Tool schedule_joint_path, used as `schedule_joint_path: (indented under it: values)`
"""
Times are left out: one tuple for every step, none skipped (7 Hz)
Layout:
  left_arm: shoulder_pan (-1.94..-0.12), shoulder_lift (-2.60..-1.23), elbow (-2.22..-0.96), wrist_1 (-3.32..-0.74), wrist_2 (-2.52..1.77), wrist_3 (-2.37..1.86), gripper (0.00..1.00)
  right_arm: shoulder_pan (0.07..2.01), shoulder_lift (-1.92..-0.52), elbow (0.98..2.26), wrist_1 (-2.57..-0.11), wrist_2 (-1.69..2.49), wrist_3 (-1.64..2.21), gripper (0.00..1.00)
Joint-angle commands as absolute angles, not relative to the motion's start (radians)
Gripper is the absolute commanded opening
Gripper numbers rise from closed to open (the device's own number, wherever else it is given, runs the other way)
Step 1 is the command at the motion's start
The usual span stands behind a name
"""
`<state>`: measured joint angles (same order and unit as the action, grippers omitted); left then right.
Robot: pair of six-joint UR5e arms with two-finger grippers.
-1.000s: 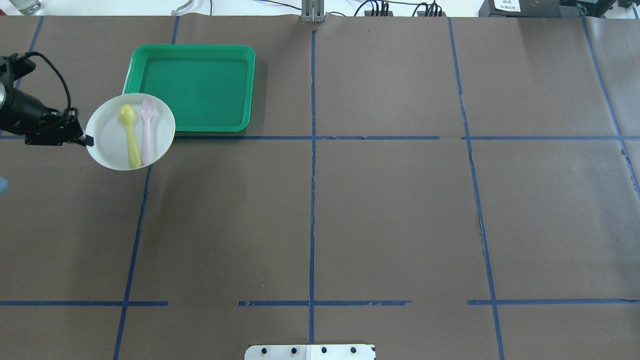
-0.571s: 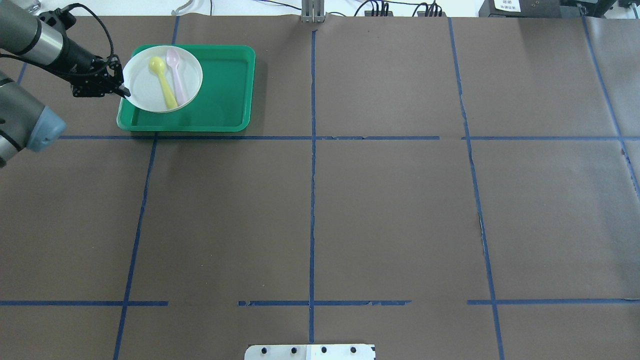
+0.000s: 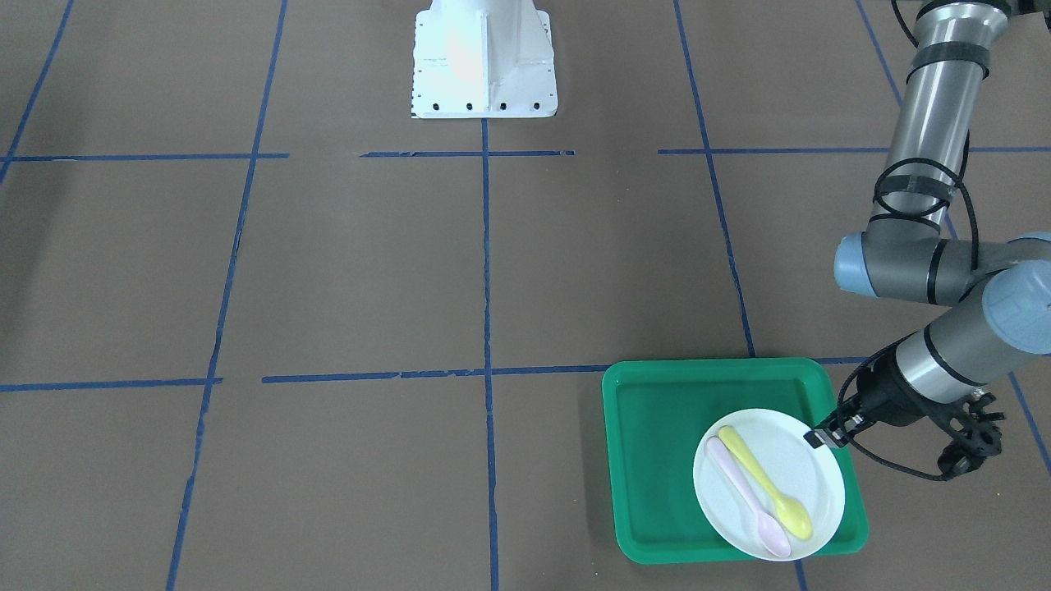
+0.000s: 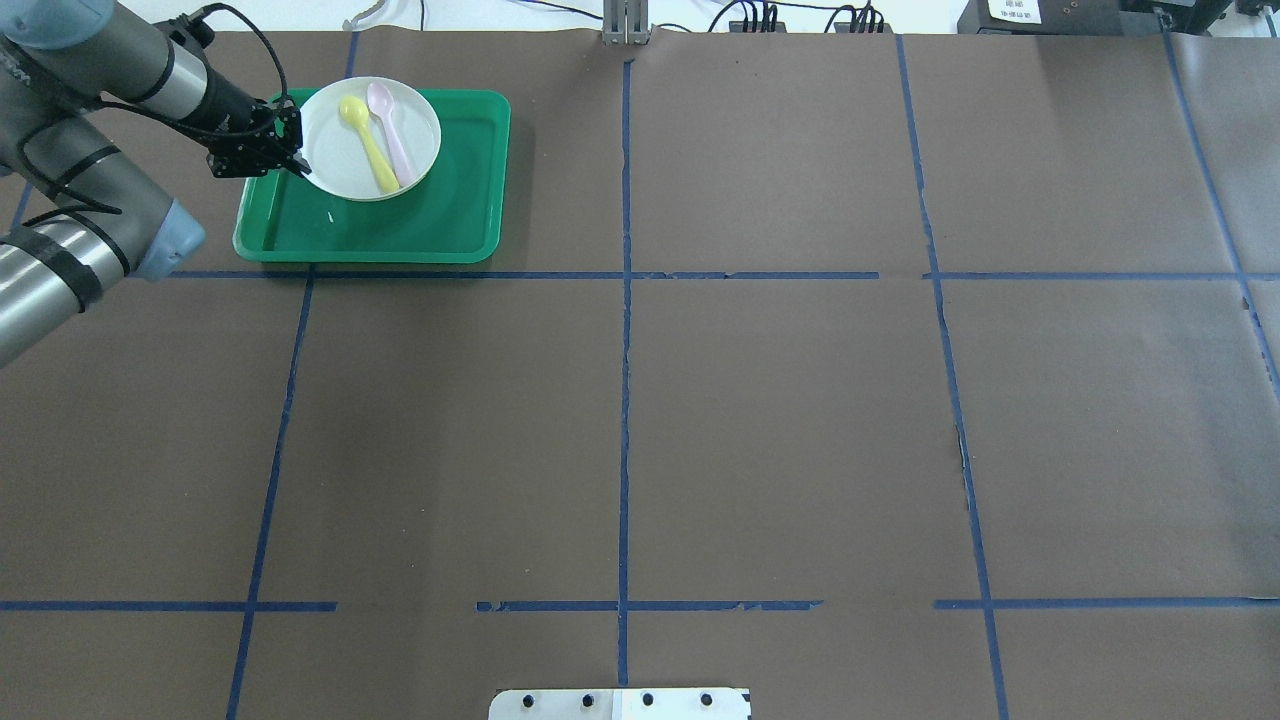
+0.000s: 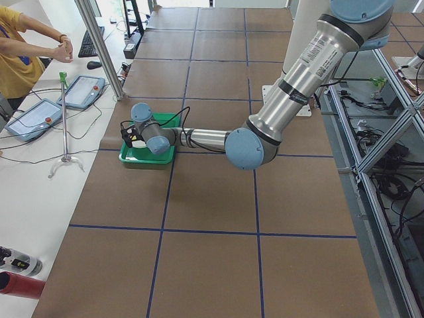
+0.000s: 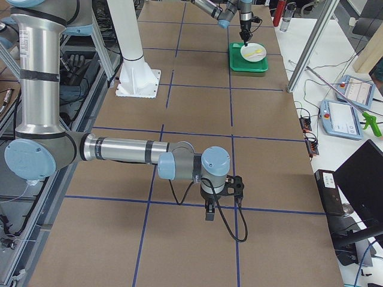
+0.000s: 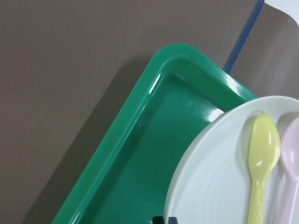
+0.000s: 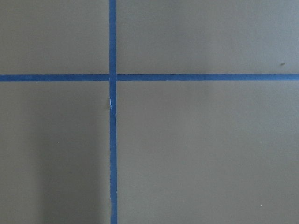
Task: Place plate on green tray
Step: 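Lower the plate into the green tray and open the left gripper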
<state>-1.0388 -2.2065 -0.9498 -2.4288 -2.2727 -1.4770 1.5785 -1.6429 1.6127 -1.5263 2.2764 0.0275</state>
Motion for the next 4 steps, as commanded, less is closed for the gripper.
schedule_joint_path:
  values:
    - [-1.023,-2.200,-0.974,-2.433,-2.279,-1.493,0.00,1.578,-1.643,1.612,-1.526,2.276,0.028,1.00]
    - [-1.025,-2.171,-1.014,-2.433,-2.279,-1.488,0.00,1.578,-1.643,1.612,-1.526,2.276,0.028,1.00]
    - [-1.026,-2.137,-1.046,-2.433,-2.279,-1.482,0.40,1.578,-1.643,1.612,-1.526,2.276,0.028,1.00]
    - [-1.026,-2.128,-1.049,-2.434,-2.278,-1.482,0.58,1.578,-1.643,1.614,-1.526,2.276,0.028,1.00]
